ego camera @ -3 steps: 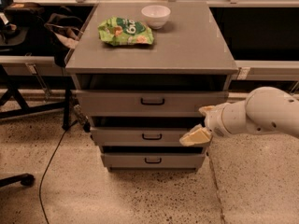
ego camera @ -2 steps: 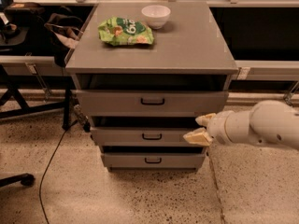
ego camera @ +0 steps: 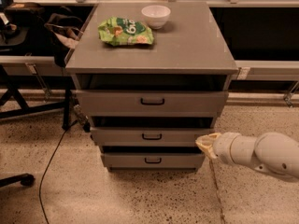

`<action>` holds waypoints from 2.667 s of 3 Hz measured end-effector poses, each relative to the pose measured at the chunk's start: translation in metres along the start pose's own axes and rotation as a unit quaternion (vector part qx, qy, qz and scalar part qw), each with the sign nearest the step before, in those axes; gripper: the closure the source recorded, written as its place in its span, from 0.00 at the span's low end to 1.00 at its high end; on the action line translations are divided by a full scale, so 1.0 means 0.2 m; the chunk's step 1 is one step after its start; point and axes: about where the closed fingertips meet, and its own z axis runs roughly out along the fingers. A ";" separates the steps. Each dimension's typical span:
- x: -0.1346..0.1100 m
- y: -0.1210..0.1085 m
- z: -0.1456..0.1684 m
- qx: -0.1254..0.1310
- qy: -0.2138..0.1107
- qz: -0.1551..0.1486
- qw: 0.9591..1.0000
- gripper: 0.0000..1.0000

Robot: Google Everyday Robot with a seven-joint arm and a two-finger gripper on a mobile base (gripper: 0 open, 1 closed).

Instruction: Open bottom drawer

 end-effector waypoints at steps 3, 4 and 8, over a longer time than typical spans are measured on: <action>0.25 0.03 0.22 -0.003 0.020 0.034 0.999 1.00; 0.28 0.04 0.25 0.023 0.009 0.044 0.999 1.00; 0.77 -0.12 0.98 0.113 -0.058 0.178 0.976 1.00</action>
Offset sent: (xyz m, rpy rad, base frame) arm -0.0088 -0.0147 -0.0748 0.0370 0.0610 -0.0774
